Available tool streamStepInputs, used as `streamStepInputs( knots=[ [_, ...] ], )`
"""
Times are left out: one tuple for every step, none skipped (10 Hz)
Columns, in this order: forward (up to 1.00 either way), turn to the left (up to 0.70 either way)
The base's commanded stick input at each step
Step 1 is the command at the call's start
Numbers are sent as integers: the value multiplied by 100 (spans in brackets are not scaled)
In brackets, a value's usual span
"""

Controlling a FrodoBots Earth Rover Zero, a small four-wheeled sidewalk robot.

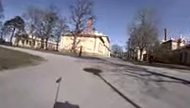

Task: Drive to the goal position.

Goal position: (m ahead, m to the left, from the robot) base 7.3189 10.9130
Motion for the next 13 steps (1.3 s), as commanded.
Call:
streamStepInputs(
  knots=[
    [85, 0],
    [85, 0],
    [85, 0],
    [85, 0],
    [85, 0],
    [85, 0],
    [85, 0],
    [85, 0],
    [85, 0],
    [85, 0],
    [85, 0],
    [85, 0],
    [85, 0]
  ],
)
